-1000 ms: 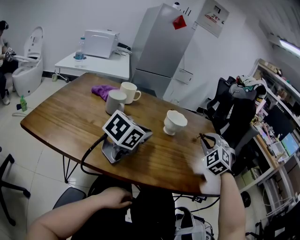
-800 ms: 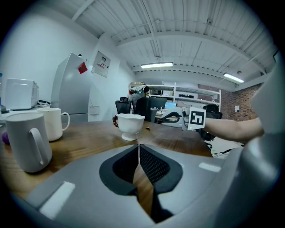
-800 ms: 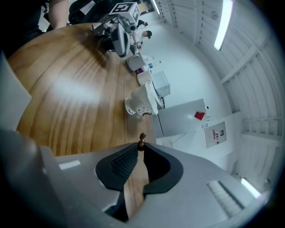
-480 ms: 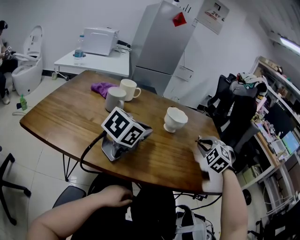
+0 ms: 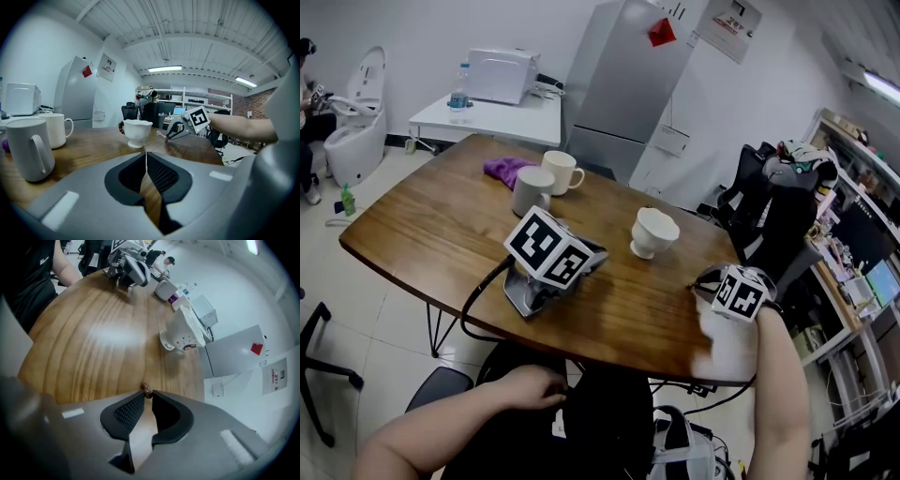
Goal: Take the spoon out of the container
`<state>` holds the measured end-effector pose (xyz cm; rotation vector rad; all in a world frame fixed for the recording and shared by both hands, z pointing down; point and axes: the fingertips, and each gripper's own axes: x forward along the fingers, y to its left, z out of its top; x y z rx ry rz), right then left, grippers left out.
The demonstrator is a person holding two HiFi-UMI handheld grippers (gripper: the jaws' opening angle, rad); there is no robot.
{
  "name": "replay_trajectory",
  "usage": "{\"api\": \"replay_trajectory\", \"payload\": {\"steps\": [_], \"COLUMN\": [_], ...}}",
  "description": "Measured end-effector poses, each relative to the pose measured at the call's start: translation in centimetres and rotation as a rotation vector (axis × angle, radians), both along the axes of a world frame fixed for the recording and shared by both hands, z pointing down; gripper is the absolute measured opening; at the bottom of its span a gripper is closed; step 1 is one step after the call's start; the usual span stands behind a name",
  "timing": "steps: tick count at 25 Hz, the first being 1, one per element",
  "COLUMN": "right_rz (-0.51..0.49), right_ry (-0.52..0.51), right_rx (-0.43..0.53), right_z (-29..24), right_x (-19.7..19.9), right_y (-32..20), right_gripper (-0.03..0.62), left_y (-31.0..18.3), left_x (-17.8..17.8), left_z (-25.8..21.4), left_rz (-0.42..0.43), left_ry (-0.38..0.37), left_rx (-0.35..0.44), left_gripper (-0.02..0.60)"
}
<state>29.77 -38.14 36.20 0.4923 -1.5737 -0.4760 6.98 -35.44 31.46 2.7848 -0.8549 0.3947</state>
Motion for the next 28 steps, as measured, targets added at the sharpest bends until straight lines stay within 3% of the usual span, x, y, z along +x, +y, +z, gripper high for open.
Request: {"api": "replay_trajectory", "payload": {"steps": [7, 20, 28], "right_rz": [-0.015, 0.027, 0.09], "right_ry": [0.029, -0.1, -0.327], "right_rx": [-0.036, -0.11, -0.125], "right_z": [0.2, 0.4, -1.8], "right_x": [0.1, 0.4, -0.6], "right_y": [0.1, 1.5, 1.2], "right_gripper": [0.067, 0.107, 0.107], "left_y": [0.0, 0.0, 0.0], "left_x": [0.0, -0.1, -0.1], "left_z": [0.0, 0.0, -0.1], "left_rz": [0.002, 0.001, 0.001], "left_ry": [0.0, 0.0, 0.0], "left_rx": [-0.001, -0.001, -0.002], "left_gripper": [0.012, 0.012, 0.012]}}
